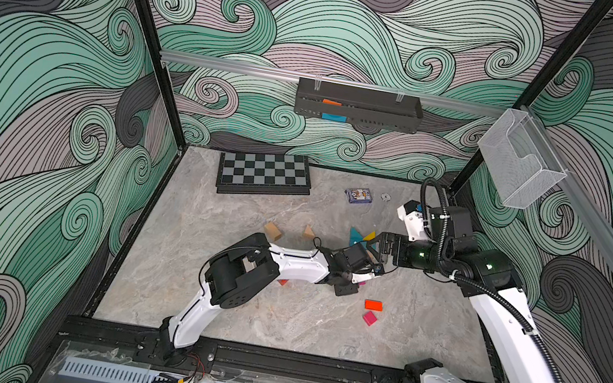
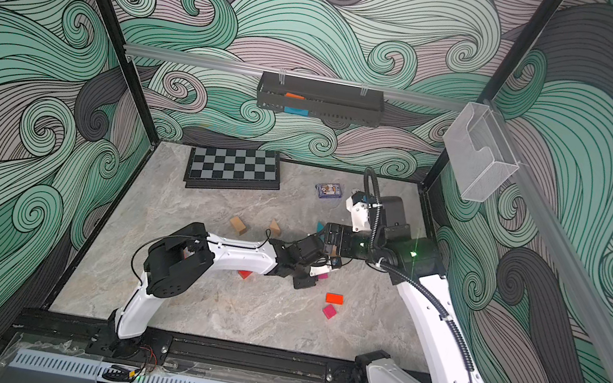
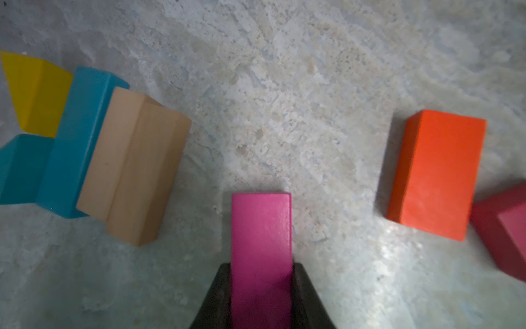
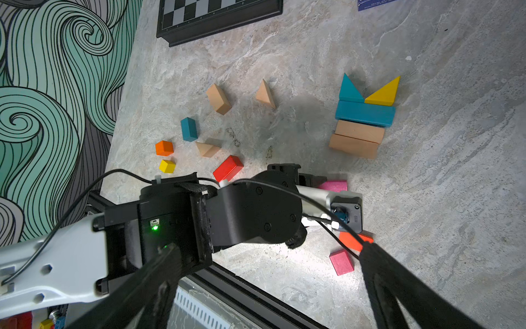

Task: Assemble a carrot with building blocks
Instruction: Pick up the building block from the center of the board, then place the building block at the center of the board.

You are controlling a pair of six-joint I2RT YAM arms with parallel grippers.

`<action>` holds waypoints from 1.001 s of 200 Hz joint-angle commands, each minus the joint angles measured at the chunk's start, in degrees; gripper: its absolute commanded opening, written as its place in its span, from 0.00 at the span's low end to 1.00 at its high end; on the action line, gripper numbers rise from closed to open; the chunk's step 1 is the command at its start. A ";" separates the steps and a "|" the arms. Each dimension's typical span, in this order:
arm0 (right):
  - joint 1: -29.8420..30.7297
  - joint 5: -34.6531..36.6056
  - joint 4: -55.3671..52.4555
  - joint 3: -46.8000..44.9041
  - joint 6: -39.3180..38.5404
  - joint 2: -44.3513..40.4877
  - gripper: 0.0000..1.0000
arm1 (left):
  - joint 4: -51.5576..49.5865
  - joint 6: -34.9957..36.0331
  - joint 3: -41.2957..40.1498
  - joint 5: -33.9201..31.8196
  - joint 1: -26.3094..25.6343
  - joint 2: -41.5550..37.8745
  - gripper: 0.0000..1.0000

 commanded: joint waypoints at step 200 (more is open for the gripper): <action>-0.61 0.84 -2.62 3.27 -0.76 -0.11 0.99 | -6.69 -10.02 4.08 1.72 1.75 -5.07 0.59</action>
